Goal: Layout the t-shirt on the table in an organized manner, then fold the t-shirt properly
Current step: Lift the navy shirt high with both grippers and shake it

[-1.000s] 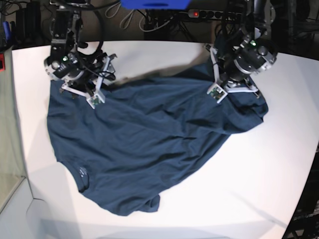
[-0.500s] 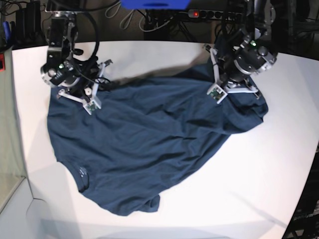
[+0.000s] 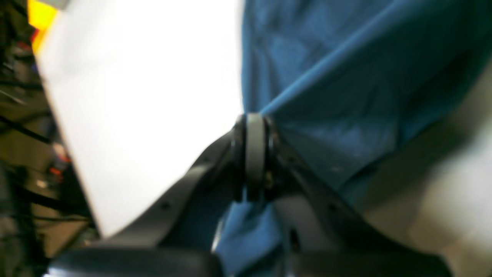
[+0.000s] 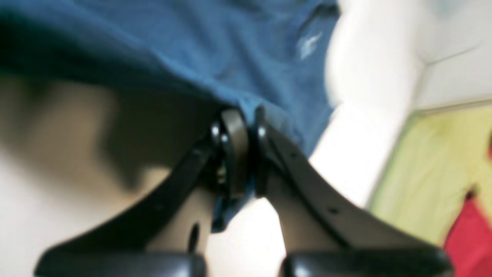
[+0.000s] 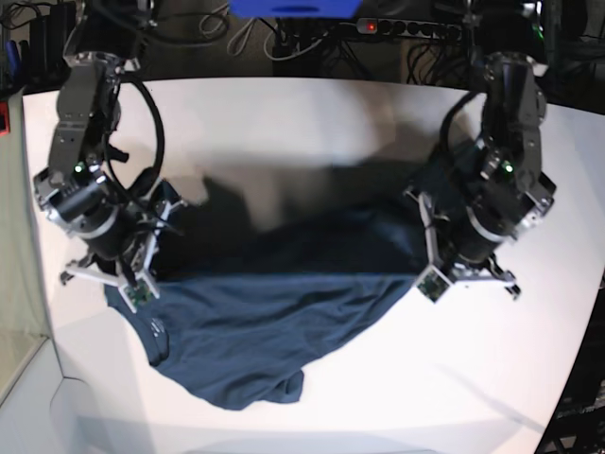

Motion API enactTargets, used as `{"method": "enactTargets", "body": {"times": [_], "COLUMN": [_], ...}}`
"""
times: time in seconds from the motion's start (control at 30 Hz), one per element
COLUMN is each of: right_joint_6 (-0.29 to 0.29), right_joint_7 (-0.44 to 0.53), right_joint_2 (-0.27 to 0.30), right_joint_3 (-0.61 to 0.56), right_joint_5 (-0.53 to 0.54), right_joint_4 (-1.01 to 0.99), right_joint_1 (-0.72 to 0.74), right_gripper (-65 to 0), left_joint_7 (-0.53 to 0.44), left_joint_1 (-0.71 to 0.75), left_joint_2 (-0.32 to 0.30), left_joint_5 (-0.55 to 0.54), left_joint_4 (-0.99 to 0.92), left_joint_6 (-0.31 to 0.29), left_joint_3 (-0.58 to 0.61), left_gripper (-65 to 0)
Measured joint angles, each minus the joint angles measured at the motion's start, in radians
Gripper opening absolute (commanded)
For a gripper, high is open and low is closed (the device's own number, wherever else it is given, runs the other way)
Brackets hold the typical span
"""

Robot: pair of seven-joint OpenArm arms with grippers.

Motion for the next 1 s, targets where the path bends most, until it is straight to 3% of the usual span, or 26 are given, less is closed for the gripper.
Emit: {"method": "enactTargets", "body": {"times": [0.1,0.17,0.4,0.6,0.7,0.83,1.0], "right_joint_6": [0.003,0.003,0.008,0.010,0.008,0.007,0.008], "right_joint_7": [-0.001,-0.003,-0.007,-0.019,-0.039,-0.113,-0.079], "right_joint_2": [0.047,0.058,0.110,0.132,0.145,0.179,0.167], "right_joint_3": [0.000,-0.004,-0.005,-0.005,-0.001,0.010,-0.006], "right_joint_5": [0.003,0.007,-0.010,-0.013,0.011,-0.021,-0.009], "right_joint_4": [0.000,-0.001,-0.004,-0.031,-0.010,0.002,0.022], "right_joint_1": [0.087,0.150,0.401,0.634,0.687,0.642,0.511], "right_gripper": [-65.0,-65.0,-65.0,-65.0,-65.0,-65.0,-65.0], "left_joint_7": [0.002,-0.005,0.003,-0.108,-0.119,-0.111,-0.117], "left_joint_1": [-0.111,-0.199,-0.535,-0.846,-0.957,-0.952,-0.706], "left_joint_2": [-0.011,-0.017,-0.034,-0.022,-0.020,-0.034,-0.018], "left_joint_5": [-0.003,-0.011,0.009,0.005,0.001,0.014,0.000], "left_joint_4": [-0.059,-0.109,-0.333,-0.539,-0.576,-0.570,-0.472], "left_joint_6": [-0.007,-0.051,-0.048,-0.047,-0.044,-0.043,-0.048], "left_joint_3": [-0.001,0.003,0.127,0.251,0.274,0.268,0.238], "left_gripper": [-64.5,-64.5,-64.5,-64.5,-64.5,-64.2,-63.9]}}
